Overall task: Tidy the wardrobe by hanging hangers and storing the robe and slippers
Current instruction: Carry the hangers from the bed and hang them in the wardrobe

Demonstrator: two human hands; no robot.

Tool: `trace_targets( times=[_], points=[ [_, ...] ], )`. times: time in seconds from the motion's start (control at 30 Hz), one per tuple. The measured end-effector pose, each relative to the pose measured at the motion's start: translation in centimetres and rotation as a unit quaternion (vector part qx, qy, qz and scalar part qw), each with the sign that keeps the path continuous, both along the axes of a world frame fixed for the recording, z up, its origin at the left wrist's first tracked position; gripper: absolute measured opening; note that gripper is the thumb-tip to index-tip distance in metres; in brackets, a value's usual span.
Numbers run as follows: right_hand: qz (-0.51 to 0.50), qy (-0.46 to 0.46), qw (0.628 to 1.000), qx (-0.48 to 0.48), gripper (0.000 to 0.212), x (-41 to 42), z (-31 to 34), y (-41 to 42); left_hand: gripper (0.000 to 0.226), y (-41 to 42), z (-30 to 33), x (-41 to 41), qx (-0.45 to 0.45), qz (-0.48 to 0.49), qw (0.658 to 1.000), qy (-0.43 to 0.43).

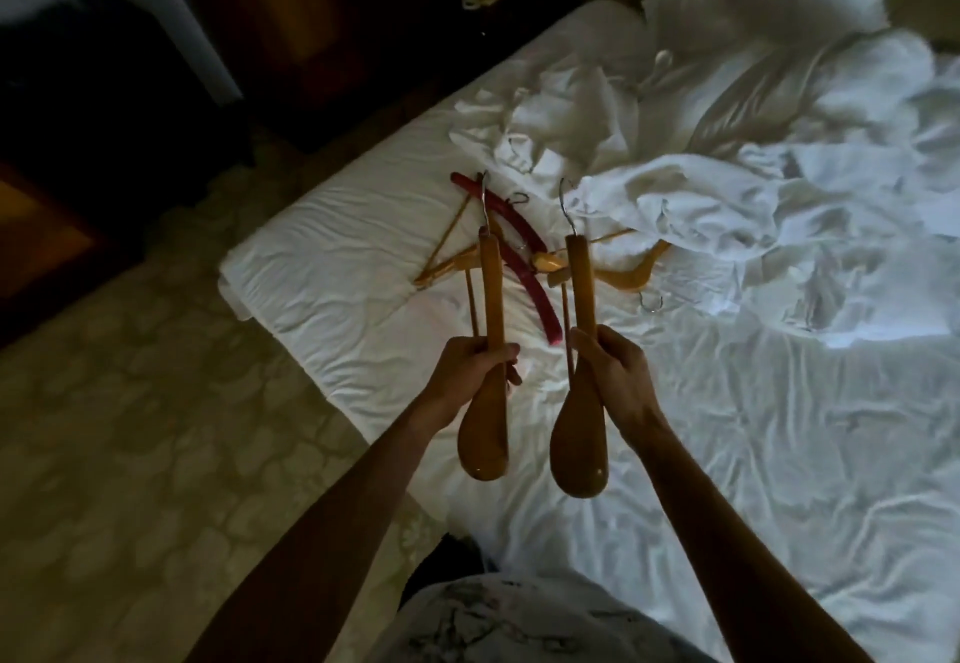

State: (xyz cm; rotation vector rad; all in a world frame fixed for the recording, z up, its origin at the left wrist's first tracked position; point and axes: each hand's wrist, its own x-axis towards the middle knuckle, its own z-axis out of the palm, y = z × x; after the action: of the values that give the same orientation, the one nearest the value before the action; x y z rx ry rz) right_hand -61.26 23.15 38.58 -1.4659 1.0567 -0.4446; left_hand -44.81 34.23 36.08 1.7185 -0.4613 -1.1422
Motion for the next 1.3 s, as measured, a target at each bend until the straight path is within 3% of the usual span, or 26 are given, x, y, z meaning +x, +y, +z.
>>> trace_targets(
  times=[0.23, 0.5, 0.83, 1.03, 1.17, 1.3],
  points=[
    [0.153, -0.063, 0.986, 0.023, 0.033, 3.6, 3.0, 5.1, 0.029, 9.3, 3.7, 0.6, -0.033, 0.145, 0.989, -0.026],
    [0.324, -0.081, 0.942, 0.041, 0.022, 12.3, 5.5, 14.8, 0.031, 21.9, 5.5, 4.0, -0.081, 0.305, 0.949, -0.014],
    [0.459, -0.084, 0.884, 0.021, 0.019, 28.1, 6.8, 30.9, 0.031, 38.7, 6.5, 14.0, -0.085, 0.389, 0.915, -0.071],
    [0.488, -0.094, 0.867, 0.025, 0.021, 37.9, 7.9, 40.8, 0.041, 48.9, 7.9, 22.7, -0.085, 0.401, 0.907, -0.097],
    [0.488, -0.1, 0.867, 0.012, 0.018, 43.7, 8.3, 46.0, 0.062, 54.3, 8.3, 27.7, -0.094, 0.408, 0.903, -0.102],
    [0.494, -0.099, 0.864, 0.007, 0.018, 49.0, 8.8, 49.8, 0.052, 57.7, 8.3, 32.9, -0.114, 0.408, 0.9, -0.103]
  ],
)
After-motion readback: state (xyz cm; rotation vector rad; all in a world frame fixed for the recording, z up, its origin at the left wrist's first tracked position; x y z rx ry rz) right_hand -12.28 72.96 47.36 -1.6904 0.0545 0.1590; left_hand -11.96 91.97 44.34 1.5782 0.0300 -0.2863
